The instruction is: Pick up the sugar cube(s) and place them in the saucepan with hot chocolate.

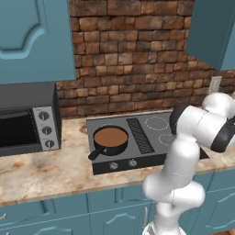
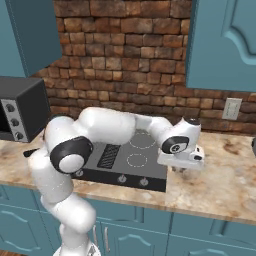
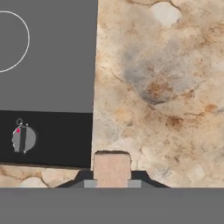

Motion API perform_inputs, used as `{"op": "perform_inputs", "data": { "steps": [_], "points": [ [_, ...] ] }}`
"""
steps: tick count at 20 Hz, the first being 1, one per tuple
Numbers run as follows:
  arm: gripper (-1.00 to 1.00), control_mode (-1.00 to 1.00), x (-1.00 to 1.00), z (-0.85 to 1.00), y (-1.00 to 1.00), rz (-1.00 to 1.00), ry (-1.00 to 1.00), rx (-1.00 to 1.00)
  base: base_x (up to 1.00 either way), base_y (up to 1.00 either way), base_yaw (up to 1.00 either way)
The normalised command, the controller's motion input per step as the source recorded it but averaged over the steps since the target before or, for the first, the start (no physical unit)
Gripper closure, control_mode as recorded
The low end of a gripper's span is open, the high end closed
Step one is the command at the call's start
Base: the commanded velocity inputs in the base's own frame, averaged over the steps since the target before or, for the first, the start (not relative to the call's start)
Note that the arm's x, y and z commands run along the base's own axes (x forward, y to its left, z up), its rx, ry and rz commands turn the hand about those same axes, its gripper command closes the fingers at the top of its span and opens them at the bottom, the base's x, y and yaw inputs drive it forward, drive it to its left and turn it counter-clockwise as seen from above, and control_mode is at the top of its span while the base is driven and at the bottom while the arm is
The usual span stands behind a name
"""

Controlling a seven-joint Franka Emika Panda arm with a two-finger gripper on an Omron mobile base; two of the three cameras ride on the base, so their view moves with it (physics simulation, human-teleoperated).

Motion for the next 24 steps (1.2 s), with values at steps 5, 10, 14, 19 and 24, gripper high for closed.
{"op": "perform_inputs", "data": {
  "steps": [5, 10, 14, 19, 24],
  "points": [
    [1.0, -1.0, -0.67, 0.67, 1.0, 0.0, -0.21, -0.26, 0.0, 0.0, 0.0],
    [1.0, -1.0, -0.38, 0.75, 1.0, -0.02, -0.07, -0.23, 0.0, 0.0, 0.0],
    [1.0, -1.0, -0.11, 0.82, 1.0, -0.05, 0.0, -0.14, 0.0, 0.0, 0.0],
    [1.0, -1.0, -0.07, 0.9, 1.0, -0.02, 0.06, -0.03, 0.0, 0.0, 0.0],
    [1.0, -1.0, -0.07, 0.27, 1.0, 0.0, 0.02, 0.09, 0.0, 0.0, 0.0]
  ]
}}
